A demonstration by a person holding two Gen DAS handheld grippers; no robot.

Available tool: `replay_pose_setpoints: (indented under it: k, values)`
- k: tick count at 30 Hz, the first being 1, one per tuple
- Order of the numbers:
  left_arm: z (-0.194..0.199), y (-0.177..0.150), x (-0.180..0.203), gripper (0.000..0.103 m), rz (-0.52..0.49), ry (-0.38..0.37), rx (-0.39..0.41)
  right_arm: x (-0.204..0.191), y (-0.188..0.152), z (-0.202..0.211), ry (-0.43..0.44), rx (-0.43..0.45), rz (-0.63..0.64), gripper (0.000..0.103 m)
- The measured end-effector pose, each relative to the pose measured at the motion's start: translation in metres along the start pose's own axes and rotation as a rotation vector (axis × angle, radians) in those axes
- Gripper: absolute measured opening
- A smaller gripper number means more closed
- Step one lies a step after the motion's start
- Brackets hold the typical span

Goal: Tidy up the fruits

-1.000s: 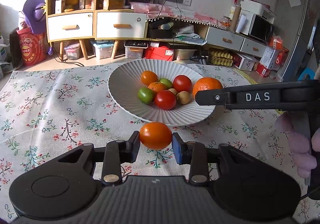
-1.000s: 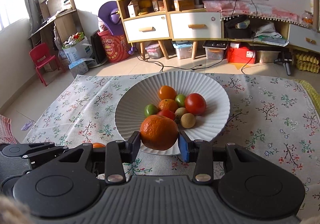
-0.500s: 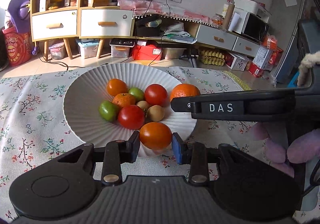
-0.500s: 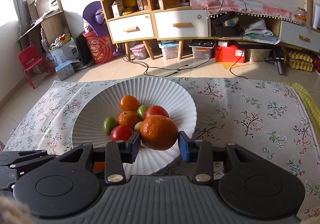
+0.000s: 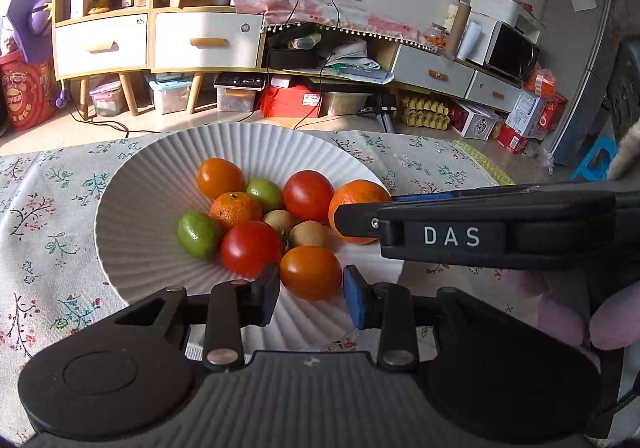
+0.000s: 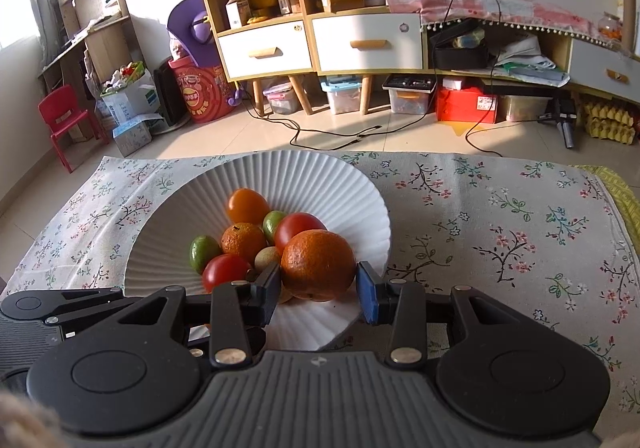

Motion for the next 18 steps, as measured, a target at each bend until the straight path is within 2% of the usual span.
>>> replay_pose_setpoints:
  k: [1,2,4,7,9,12,15,18]
  values:
    - [0.001,0.001,0.001,0.035,-0.004,0.003,0.007,0.0,0.001,0.001,0.004,0.004,-0.004,0.039]
    - [0.002,0.002,0.002,0.04,-0.006,0.004,0.01,0.001,0.001,0.003,0.008,0.009,-0.01,0.04]
    - [0.006,0.001,0.002,0.049,-0.009,-0.007,0.008,0.002,0.003,0.006,0.012,0.021,-0.024,0.05]
    - [0.016,0.001,0.003,0.062,-0.025,-0.002,0.019,0.003,0.005,0.013,0.014,0.034,-0.036,0.054]
    - [0.025,0.0,0.0,0.078,-0.017,0.006,0.027,0.002,0.005,0.017,0.002,0.042,-0.041,0.06]
    - [0.042,-0.004,-0.005,0.094,0.01,0.019,0.03,0.003,0.001,0.028,-0.026,0.049,-0.07,0.072]
    - [0.056,-0.012,-0.01,0.1,0.035,0.054,-0.007,0.001,-0.005,0.039,-0.047,0.049,-0.093,0.079]
    - [0.067,-0.019,-0.014,0.1,0.045,0.098,-0.045,-0.005,-0.012,0.049,-0.113,0.029,-0.075,0.087]
Point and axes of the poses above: each gripper's, at about its wrist camera, not at the fingertips, and z roughly against the way its jaws point, x to its right, y to its top, the point moved 3 cm from there along -z, roughly the way its jaws point, and after that the axes turned 1 degree about z, right-handed, at the moved point
